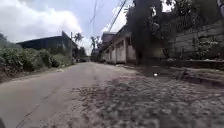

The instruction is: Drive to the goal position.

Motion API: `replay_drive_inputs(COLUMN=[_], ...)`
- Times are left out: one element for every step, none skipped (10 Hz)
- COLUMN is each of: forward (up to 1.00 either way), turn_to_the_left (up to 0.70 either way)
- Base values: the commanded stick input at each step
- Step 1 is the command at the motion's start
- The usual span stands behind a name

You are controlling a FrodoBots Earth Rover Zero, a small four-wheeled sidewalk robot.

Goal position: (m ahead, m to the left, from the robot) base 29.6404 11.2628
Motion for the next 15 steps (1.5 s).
replay_drive_inputs(forward=[1.00,1.00,1.00,1.00,1.00,1.00,1.00,1.00,1.00,1.00,1.00,1.00,1.00,1.00,1.00], turn_to_the_left=[-0.03,-0.03,-0.03,-0.03,-0.03,-0.03,-0.03,-0.03,-0.03,-0.03,-0.03,-0.03,-0.03,-0.03,-0.03])
